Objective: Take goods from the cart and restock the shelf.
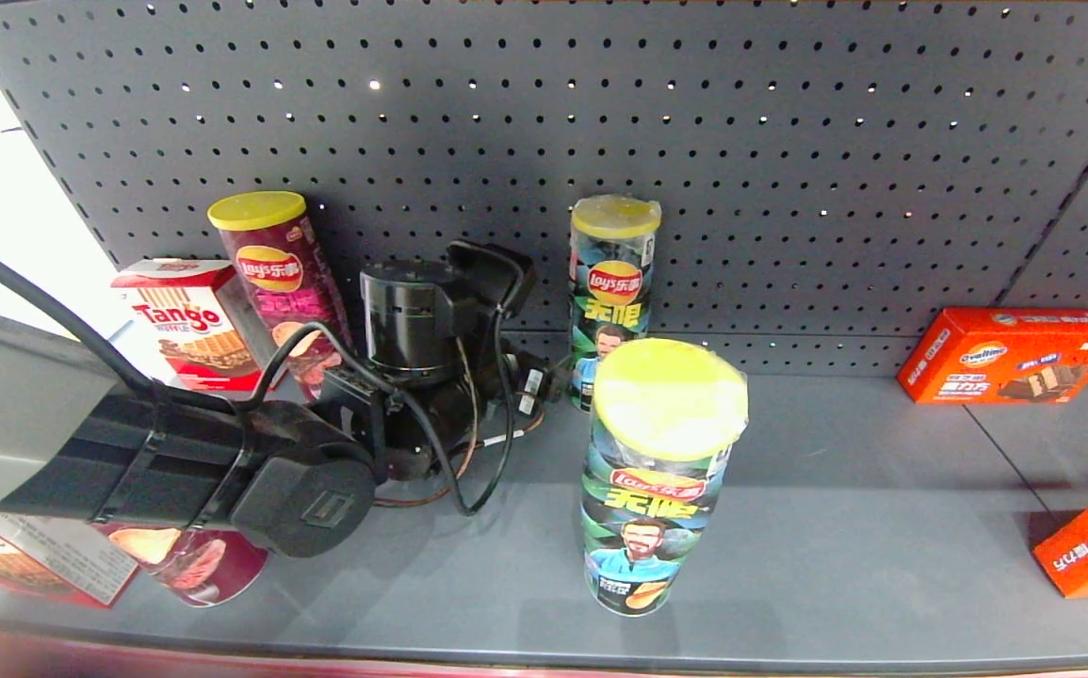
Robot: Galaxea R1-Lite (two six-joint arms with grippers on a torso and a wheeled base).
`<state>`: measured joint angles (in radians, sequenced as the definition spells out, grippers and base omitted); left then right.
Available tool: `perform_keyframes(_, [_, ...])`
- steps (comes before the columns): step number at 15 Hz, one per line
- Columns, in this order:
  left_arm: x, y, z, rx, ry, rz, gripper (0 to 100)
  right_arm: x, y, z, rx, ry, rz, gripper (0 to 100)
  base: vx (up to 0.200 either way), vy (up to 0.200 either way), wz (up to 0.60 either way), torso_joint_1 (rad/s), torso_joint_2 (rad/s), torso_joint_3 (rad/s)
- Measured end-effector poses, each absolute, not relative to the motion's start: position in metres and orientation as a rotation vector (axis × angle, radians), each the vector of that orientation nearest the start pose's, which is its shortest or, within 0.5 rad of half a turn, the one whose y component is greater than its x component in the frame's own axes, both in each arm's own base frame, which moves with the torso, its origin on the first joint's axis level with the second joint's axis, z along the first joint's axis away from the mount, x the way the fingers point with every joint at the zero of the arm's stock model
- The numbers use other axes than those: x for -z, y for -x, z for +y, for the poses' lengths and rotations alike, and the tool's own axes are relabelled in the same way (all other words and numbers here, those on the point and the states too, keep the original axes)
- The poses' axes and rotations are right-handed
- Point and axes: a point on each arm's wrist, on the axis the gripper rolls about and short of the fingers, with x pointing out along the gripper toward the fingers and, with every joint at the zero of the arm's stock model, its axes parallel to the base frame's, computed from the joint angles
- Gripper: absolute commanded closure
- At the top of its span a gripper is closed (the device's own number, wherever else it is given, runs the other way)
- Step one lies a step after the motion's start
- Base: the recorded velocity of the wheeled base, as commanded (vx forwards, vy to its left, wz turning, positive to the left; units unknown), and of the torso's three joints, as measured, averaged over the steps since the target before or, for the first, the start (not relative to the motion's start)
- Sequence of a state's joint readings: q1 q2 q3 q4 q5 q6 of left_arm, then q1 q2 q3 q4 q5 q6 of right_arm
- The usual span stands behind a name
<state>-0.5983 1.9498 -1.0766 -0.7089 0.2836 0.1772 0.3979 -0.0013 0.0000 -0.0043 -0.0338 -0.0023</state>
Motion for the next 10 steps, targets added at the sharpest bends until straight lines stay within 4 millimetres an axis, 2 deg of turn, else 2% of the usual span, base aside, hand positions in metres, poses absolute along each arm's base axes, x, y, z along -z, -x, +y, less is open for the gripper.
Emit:
perform_keyframes(7, [-0.186,-0.303,-0.195,0.318,-0.242,0.112,0,-0.076,0.021,-0.01,-0.365,0.002,-0.006,0,0.0,0.0,0.0,0.0,0.0,0.0])
perform_keyframes(10, [-0.197,-0.297,-0.19,0.316,-0.252,0.084,0,-0.076,0.021,-0.01,-0.365,0.002,-0.006,0,0.0,0.0,0.0,0.0,0.0,0.0])
